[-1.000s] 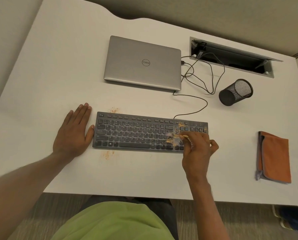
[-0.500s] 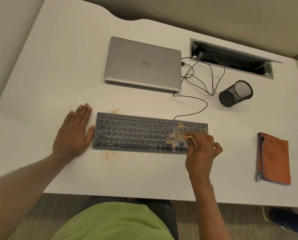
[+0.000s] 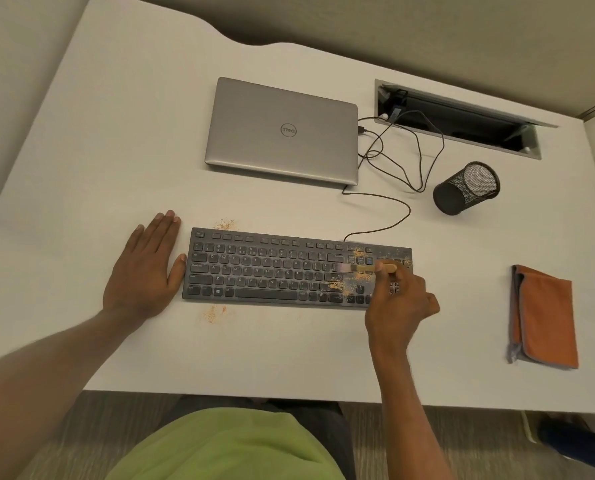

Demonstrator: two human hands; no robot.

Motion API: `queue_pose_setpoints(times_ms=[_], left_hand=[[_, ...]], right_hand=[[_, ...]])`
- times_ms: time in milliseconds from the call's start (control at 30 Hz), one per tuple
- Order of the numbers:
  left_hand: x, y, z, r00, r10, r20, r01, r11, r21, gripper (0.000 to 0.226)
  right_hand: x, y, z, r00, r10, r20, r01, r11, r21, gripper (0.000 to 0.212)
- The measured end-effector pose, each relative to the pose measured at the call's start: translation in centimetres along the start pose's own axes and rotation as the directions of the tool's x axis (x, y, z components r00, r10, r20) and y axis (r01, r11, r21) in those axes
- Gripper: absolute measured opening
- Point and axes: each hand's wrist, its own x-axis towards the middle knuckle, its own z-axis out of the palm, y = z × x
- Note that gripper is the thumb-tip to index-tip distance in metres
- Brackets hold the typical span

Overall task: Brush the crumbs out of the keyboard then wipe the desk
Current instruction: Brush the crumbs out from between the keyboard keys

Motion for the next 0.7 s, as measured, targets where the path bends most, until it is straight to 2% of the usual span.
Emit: queue_pose_setpoints(times_ms=[133,233,367,433,533,667,700], left_hand=[[-0.1,0.1,0.0,1.000,0.008,-0.007,-0.008,1.000,0.000,0.070],[-0.1,0.1,-0.1,1.000,0.004,-0.007,-0.004,1.000,-0.006,0.070],[0.0,0.2,-0.1,1.000,0.002,-0.002,-0.002,1.000,-0.001,0.069],[-0.1,0.2,-0.2,1.000,0.000,-0.004,0.000,1.000,0.000,0.069],[-0.1,0.2,-0.2,1.000,0.003,-0.004,-0.003,1.000,0.001,0.069],[0.0,0.2,-0.2,1.000,0.006,0.001,-0.006,1.000,0.000,0.070],[0.0,0.1,-0.2,1.000,0.005,0.003,-0.005,1.000,-0.001,0.070]], right_hand=[[-0.1,-0.2,-0.6,0.997,0.036,-0.066,-0.033,0.998,0.048,0.013],[-0.4,-0.6,-0.3,0.999,0.032,-0.035,-0.027,0.991,0.128,0.015],[-0.7,-0.4,0.1,0.999,0.051,-0.021,-0.050,0.998,0.049,0.014],[-1.0,-0.4,-0.2,0.999,0.026,-0.034,-0.025,0.999,0.038,0.012],[-1.8,-0.9,-0.6,1.000,-0.002,-0.022,0.005,0.993,0.116,0.010],[-2.8,-1.1,0.1,0.993,-0.103,0.060,0.089,0.975,0.202,0.006],[-2.9,-1.1,0.3,0.990,-0.120,0.073,0.104,0.977,0.185,0.012]])
